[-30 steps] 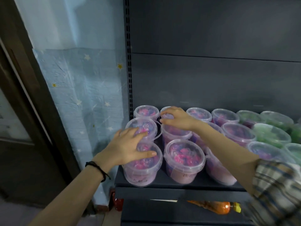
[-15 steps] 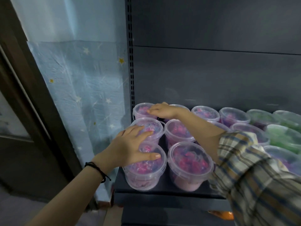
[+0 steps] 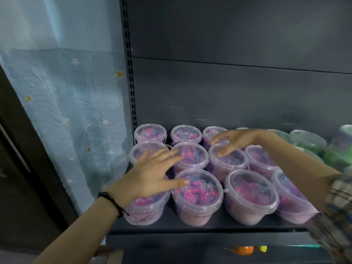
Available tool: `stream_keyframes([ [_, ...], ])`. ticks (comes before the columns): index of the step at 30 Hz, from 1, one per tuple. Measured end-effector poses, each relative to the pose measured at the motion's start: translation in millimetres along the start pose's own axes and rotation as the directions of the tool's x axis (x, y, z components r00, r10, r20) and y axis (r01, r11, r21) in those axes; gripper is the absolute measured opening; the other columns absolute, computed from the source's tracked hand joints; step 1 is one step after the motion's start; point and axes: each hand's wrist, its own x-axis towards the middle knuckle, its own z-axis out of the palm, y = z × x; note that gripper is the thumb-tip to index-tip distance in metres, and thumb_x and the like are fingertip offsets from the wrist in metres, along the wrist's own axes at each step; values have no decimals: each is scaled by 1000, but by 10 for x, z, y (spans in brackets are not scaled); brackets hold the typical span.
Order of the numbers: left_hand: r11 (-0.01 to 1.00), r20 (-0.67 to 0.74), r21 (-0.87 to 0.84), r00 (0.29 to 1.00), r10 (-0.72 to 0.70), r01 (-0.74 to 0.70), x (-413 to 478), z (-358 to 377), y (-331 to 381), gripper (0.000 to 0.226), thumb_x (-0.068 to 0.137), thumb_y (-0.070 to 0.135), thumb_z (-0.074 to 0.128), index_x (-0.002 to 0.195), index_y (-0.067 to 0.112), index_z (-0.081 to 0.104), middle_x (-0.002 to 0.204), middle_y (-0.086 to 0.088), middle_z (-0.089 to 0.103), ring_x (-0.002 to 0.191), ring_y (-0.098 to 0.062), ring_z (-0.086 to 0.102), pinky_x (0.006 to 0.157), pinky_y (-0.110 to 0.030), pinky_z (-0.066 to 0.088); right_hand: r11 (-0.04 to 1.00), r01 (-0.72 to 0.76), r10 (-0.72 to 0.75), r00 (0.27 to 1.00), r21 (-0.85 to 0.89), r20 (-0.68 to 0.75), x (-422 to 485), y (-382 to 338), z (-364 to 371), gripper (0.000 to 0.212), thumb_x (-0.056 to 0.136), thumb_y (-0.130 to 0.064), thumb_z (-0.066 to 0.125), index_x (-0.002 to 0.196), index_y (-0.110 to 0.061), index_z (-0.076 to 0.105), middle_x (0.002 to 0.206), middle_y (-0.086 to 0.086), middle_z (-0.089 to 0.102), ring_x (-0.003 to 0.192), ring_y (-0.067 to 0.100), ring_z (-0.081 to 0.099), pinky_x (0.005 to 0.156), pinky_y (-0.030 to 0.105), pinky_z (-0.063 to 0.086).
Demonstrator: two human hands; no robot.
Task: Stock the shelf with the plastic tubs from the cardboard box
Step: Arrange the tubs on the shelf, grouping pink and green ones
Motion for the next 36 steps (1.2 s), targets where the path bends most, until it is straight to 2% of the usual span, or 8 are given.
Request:
stream_keyframes([
  [5,999,96,43,995,-8,4,294,115,265,88,78,83,28,151,38,8,160,15,1,145,-5,-11,116,-44,-9,996,73,-75,997,-55,-24,-9,155,205,88,70,-62,72,145,-47,27,158,-18,8,145,7,6,120,37,11],
  [8,999,82,37,997,-15,12,329,119,287,87,77,82,33,150,39,17,159,14,12,146,-7,2,117,-44,-1,997,74,-74,997,-26,6,6,187,188,90,68,-66,71,145,-48,26,159,-16,4,147,8,2,120,40,9],
  [11,1000,-5,19,1000,24,-24,241,141,285,84,76,80,41,147,38,29,154,17,24,141,-2,14,118,-39,3,995,91,-91,996,-33,-19,72,136,119,73,78,-65,63,142,-41,37,158,-10,14,147,10,8,120,37,12],
  [15,998,-95,-43,994,49,-53,147,189,307,79,77,74,49,145,37,35,153,17,26,141,1,15,117,-33,0,966,245,-259,933,-86,-249,336,-69,57,50,90,-51,57,132,-25,55,143,0,45,136,15,35,116,30,21],
  [21,997,-62,-66,998,21,-25,168,161,310,79,76,77,47,145,41,33,154,20,24,141,3,12,116,-29,0,962,247,-268,936,-119,-227,854,-305,89,57,89,-41,65,141,-31,45,150,3,36,139,20,32,116,37,23],
  [25,998,-45,-67,999,7,-10,176,175,292,81,76,77,48,147,41,30,155,21,20,141,5,6,109,-23,-6,973,187,-219,936,-138,-275,1009,-345,35,58,77,-59,68,131,-45,52,130,-6,43,129,19,41,112,46,27],
  [30,998,-12,-48,999,-45,45,215,197,299,81,78,76,44,149,41,24,158,18,11,144,2,-1,113,-32,-5,976,159,-199,926,-147,-320,1084,-423,58,56,73,-67,67,124,-46,57,116,-7,43,124,21,43,109,46,30],
  [36,997,43,44,997,-67,65,310,153,247,83,76,81,36,149,44,18,158,20,8,145,-1,1,116,-36,1,954,300,-291,917,-9,-271,765,-249,-49,40,89,-48,61,124,-29,63,110,-9,55,112,15,51,99,25,36],
])
